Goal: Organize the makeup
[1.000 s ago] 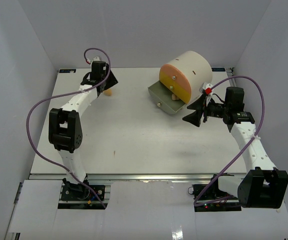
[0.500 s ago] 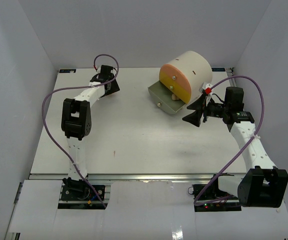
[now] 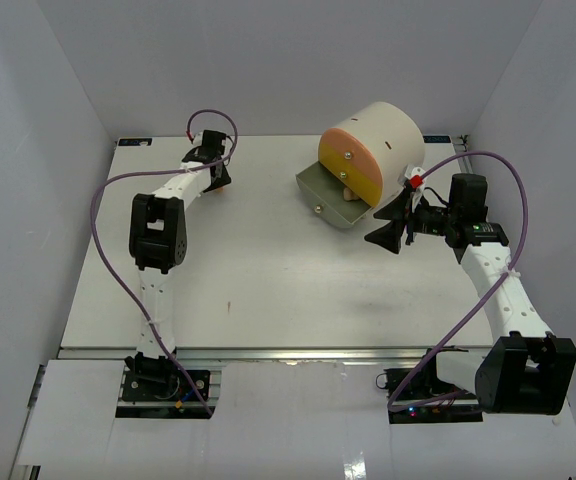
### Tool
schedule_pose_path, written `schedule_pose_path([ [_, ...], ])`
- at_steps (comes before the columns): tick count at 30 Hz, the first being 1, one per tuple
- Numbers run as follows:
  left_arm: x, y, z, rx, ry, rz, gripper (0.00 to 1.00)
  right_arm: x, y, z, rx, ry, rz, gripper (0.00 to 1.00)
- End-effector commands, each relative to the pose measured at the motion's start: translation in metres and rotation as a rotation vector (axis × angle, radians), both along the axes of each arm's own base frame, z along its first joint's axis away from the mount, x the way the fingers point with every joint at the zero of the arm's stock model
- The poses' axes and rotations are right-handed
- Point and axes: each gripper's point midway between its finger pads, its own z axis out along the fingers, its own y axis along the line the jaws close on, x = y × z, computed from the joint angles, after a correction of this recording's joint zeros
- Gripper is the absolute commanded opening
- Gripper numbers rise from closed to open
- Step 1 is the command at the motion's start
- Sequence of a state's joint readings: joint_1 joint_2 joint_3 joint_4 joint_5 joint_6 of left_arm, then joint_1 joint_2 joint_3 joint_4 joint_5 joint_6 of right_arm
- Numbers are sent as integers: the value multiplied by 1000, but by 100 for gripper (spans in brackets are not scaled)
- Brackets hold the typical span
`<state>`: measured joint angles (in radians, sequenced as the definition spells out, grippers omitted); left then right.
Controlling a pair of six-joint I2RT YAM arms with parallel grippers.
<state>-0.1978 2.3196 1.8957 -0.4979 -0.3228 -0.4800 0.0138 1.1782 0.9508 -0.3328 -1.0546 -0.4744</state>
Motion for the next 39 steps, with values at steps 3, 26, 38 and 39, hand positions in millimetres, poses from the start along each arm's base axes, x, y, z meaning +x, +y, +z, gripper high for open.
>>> schedule_pose_path([
  [3, 5, -6, 41, -56, -70, -27, 27, 5, -8, 6, 16, -29, -17, 76],
  [26, -118, -238, 173, -740, -238, -717, 20, 10, -21, 7, 23, -34, -61, 76],
  [38, -96, -291, 157, -774, -220, -715, 33, 9, -24, 9, 33, -34, -63, 76],
  [39, -95, -293, 153, -773, -212, -711, 34, 9, -24, 9, 33, -34, -62, 76],
])
